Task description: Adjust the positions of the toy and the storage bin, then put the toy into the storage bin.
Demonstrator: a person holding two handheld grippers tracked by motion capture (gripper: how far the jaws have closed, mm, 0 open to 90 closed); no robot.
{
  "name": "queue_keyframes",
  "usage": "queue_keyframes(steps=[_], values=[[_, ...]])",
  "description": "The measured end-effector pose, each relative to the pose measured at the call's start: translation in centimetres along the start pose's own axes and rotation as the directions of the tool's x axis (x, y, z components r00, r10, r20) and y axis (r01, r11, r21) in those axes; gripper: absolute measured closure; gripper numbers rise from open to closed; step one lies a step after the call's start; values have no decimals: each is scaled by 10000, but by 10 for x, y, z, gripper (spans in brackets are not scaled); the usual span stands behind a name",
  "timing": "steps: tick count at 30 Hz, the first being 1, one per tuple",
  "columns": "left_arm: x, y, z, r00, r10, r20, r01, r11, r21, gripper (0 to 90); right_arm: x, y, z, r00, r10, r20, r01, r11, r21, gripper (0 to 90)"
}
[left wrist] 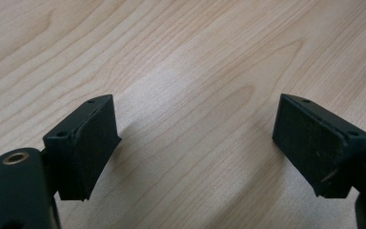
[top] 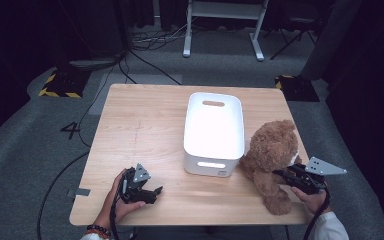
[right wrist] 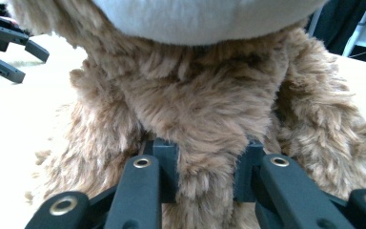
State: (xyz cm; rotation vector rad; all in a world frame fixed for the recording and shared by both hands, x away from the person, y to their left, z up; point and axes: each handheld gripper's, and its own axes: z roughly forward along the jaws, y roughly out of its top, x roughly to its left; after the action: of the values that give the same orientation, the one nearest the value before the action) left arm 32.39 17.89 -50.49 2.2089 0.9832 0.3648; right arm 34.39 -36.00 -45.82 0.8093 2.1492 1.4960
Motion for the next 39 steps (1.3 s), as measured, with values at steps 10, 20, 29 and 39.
queue_keyframes(steps=[10, 20, 29, 39], values=[[2, 1, 1, 10000, 46, 55, -46, 10000, 3, 146, -1, 3, -2, 9999, -99, 96, 102, 9996, -280, 711], [2, 1, 1, 10000, 75, 49, -75, 10000, 9, 146, -3, 5, -6, 9995, 29, 328, -10, 9984, -557, 709], [3, 2, 2, 9999, 120, 109, -120, 9999, 21, 146, -1, 10, -7, 9992, -32, 401, 63, 9969, -779, 709], [3, 2, 2, 9999, 122, 105, -122, 9999, 24, 146, -1, 15, -10, 9996, -19, 290, 52, 9934, -1147, 708]])
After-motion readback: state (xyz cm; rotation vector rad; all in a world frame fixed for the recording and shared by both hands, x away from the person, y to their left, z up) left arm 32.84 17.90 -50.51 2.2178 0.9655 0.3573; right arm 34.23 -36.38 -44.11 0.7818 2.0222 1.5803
